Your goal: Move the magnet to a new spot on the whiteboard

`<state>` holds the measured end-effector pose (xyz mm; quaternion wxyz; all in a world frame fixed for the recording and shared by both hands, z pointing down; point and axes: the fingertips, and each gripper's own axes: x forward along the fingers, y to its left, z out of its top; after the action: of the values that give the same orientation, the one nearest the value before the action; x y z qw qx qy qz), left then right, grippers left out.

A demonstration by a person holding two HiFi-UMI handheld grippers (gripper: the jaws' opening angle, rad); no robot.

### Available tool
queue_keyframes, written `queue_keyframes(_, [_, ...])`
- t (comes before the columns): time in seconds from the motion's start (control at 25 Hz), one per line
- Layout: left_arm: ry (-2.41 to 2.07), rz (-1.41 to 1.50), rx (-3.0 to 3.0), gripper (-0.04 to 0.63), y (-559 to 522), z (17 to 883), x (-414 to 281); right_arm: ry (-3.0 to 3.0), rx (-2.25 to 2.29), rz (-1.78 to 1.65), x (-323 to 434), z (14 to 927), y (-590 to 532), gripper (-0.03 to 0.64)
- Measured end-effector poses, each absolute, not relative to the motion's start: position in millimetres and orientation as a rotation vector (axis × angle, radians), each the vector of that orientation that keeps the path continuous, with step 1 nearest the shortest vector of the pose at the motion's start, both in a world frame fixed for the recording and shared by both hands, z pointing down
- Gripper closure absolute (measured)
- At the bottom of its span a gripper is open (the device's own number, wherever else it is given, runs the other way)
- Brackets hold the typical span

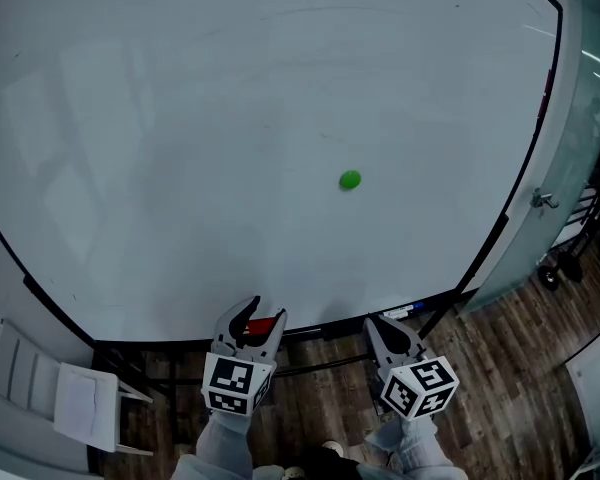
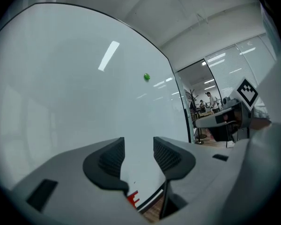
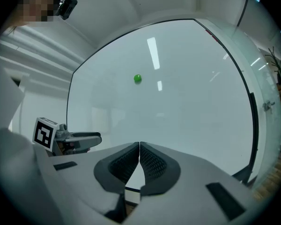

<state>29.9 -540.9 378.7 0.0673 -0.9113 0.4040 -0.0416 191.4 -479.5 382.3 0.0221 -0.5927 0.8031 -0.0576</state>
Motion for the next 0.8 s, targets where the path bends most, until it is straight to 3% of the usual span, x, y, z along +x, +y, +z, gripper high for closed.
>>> queue_keyframes(0.8, [1.056, 0.058, -2.426, 0.408, -561, 237, 123, 2.385, -1.897, 0.101, 274, 292, -512, 0.588])
